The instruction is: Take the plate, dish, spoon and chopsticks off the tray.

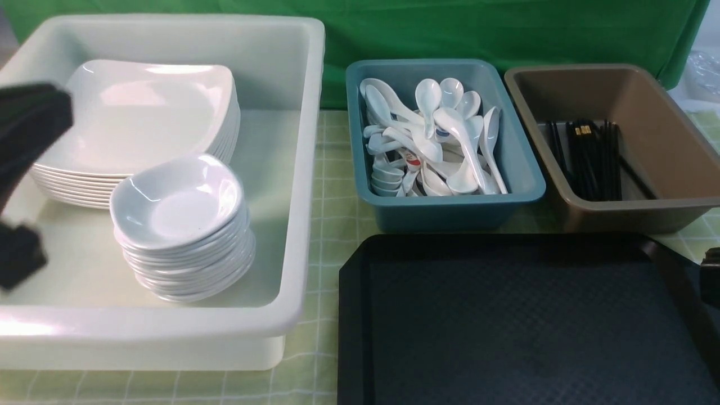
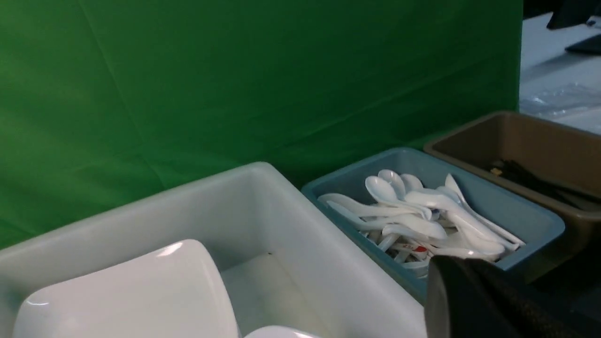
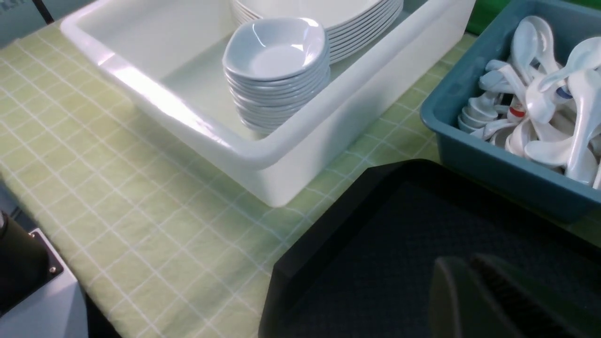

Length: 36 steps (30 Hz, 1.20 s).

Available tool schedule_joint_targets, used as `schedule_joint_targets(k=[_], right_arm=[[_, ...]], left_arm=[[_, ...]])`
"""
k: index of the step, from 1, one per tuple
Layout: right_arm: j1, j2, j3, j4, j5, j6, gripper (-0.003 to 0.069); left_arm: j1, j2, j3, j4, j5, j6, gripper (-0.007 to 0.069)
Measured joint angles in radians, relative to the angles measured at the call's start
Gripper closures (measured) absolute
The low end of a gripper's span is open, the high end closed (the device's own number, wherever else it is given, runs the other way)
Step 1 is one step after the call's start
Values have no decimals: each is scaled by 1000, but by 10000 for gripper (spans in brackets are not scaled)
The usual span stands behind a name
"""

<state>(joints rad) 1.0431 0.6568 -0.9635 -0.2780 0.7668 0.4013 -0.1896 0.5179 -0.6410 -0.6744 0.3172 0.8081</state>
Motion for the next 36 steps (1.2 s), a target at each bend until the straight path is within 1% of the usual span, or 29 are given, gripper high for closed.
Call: schedule_joint_targets(k=[1,3,6,13,17,19,20,22,25,26,27,28,29,31,33,35,36], right_arm=[[0,0,0,0,0,0,592],[0,0,0,0,-1,0,585],[0,0,0,0,-1,0,582],[0,0,0,0,-1,0,564],[-18,0,3,3,-10,0,553],[-85,-2,30,5,-45,0,549],[-92,-2,35,3,-51,0,549],[-187,-12,59,-35,-83,1,554],[-303,-44,104,-37,-143,-16,601],[-388,-84,160,-16,-193,-69,628],[-399,-90,168,-13,-201,-69,630],[-477,-135,240,6,-267,-137,638],[-533,-172,302,20,-319,-186,641],[-656,-262,458,32,-429,-264,641],[-731,-332,573,37,-499,-287,641],[-836,-416,716,50,-571,-288,641],[-852,-432,727,52,-577,-288,641]], left_arm=[[0,0,0,0,0,0,615],[0,-95,80,-14,-83,13,615],[0,-140,121,16,-119,19,615],[0,-155,164,170,-105,26,615],[0,-155,174,200,-94,26,615],[0,-155,178,203,-88,26,615],[0,-155,178,203,-87,26,615],[0,-155,179,211,-87,26,615],[0,-155,179,213,-86,26,615],[0,-155,179,213,-86,26,615],[0,-155,179,213,-86,26,615],[0,-155,179,213,-86,26,615],[0,-155,179,213,-86,26,615],[0,-155,179,213,-85,26,615],[0,-155,179,214,-85,26,615],[0,-155,179,214,-84,26,615],[0,-155,179,214,-84,26,615]])
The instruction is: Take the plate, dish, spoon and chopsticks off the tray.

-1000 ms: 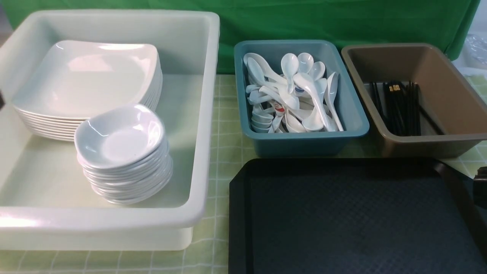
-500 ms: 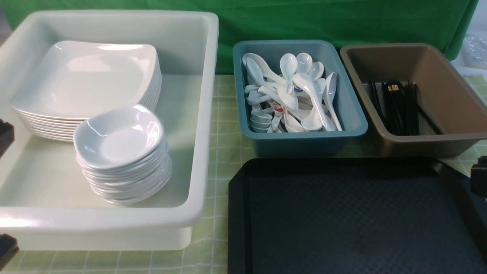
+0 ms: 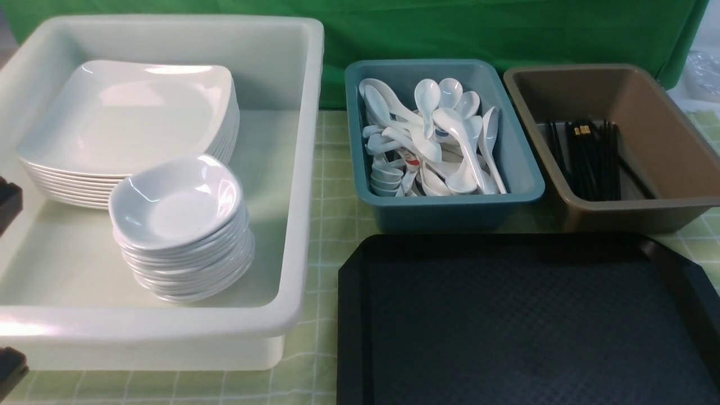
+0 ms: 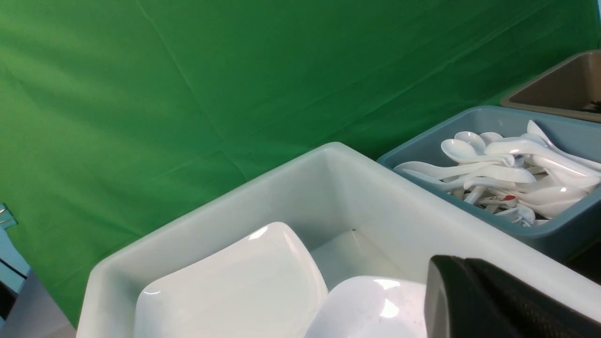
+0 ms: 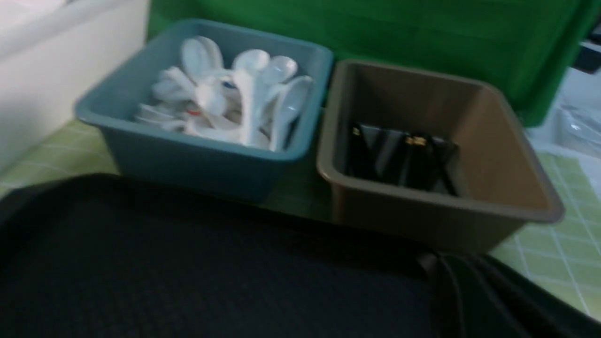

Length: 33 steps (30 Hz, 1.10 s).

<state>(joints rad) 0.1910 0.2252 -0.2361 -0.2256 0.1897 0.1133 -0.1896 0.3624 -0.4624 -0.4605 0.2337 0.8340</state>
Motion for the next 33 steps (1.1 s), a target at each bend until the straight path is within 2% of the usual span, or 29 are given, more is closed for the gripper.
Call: schedule_joint_targets(k=[3,7,14,21,27,33], right_arm=[[-104,-111,189,32,-85,22,641],[-138,-197,240,47,-68,39,641],[-141,-223,243,79,4,40,642],[-141,-223,243,117,-13,32,642],[-141,-224,243,193,-13,-113,642],[-141,-224,243,214,35,-143,642]], left_arm=[[0,0,0,0,0,0,615],[0,0,0,0,1,0,614],[0,0,0,0,4,0,614],[0,0,0,0,4,0,614],[0,0,0,0,4,0,614],[0,0,0,0,4,0,614]])
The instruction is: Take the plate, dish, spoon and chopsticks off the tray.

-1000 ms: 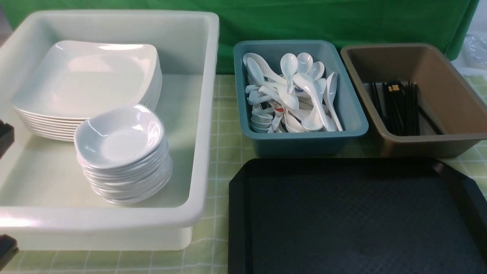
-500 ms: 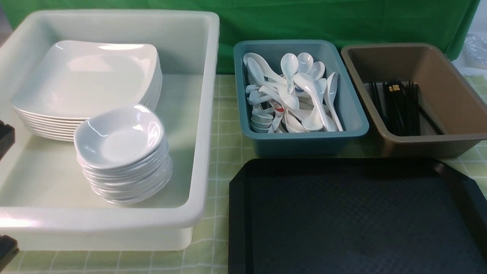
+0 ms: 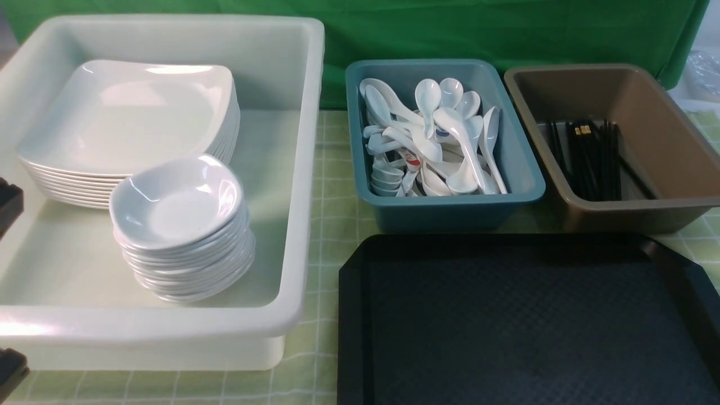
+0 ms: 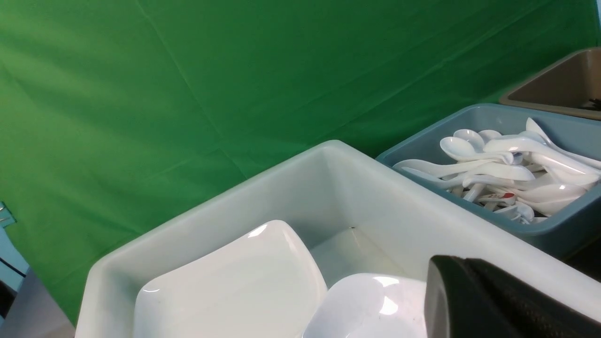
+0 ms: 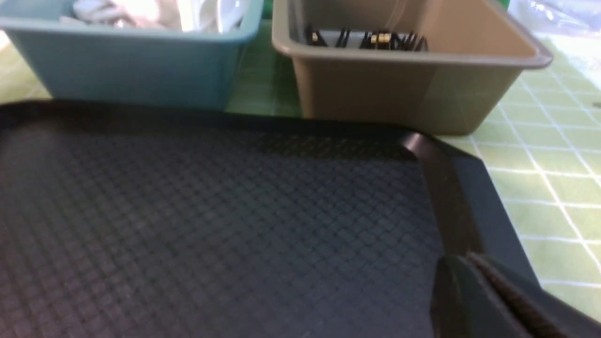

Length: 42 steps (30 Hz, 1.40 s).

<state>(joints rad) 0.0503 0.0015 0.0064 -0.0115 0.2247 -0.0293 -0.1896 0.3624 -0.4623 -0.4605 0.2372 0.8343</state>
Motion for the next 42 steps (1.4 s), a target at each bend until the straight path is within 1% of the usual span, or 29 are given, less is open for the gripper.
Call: schedule_joint_targets(k=[9,19,24,28,29,31,33,34,35,36,37,41,42], right_arm=[[0,0,0,2,0,-8,629],[0,0,0,3,0,-9,589],[0,0,0,3,0,-9,580],[0,0,0,3,1,-9,569],[0,0,0,3,1,-9,566],[0,0,0,3,1,-9,561],[0,0,0,3,1,-9,559],[0,0,0,3,1,-9,558],[0,0,0,3,1,-9,556],[0,0,0,3,1,-9,554],[0,0,0,3,1,-9,552],[0,0,0,3,1,-9,546],[0,0,0,3,1,-9,545]], left_arm=[[0,0,0,0,0,0,614],[0,0,0,0,0,0,614],[0,0,0,0,0,0,614],[0,0,0,43,-8,-13,614],[1,-4,0,77,-8,-52,614],[19,-24,2,146,-10,-177,614],[52,-57,14,232,-31,-360,614],[66,-72,26,276,-39,-432,614],[93,-98,47,328,-50,-539,614],[120,-124,76,371,-64,-621,614],[146,-151,104,396,-73,-677,614],[235,-262,286,444,-76,-783,614],[235,-262,286,444,-76,-783,614]])
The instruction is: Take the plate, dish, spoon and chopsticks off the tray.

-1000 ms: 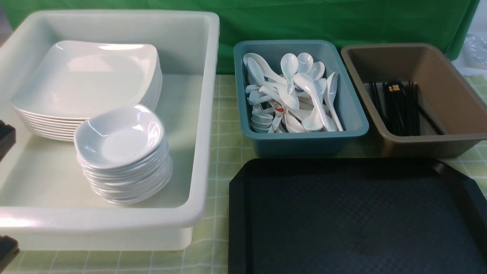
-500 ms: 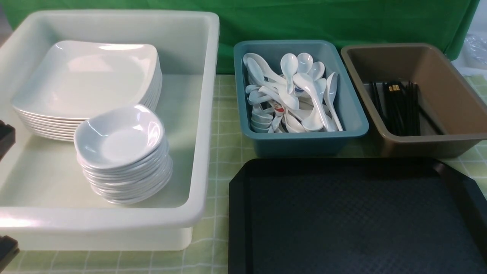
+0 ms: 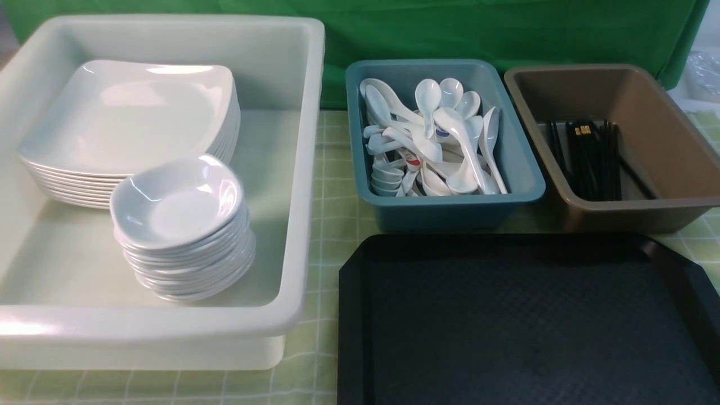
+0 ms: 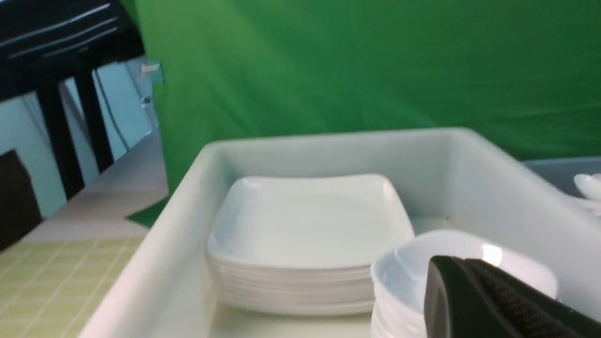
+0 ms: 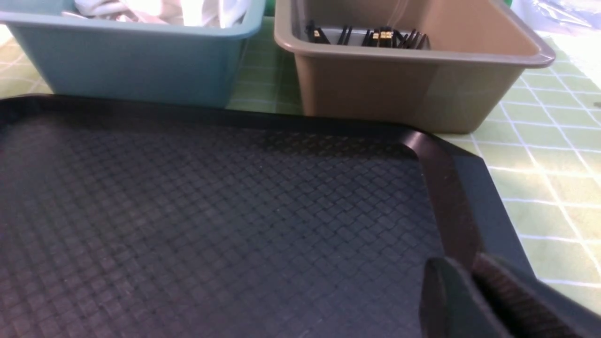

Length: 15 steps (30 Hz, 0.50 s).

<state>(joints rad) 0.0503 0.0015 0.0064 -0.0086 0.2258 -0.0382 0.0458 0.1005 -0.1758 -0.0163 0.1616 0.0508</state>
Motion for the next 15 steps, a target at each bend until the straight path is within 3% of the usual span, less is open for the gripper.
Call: schedule_joint_targets(k=[4,15], right_arm=[[0,0,0,0,1,0,530],[0,0,0,2,0,0,513]], left_arm=[[32,-96,170,-16,21,-56,614],[32,-101,182,-54,79,-73,614]])
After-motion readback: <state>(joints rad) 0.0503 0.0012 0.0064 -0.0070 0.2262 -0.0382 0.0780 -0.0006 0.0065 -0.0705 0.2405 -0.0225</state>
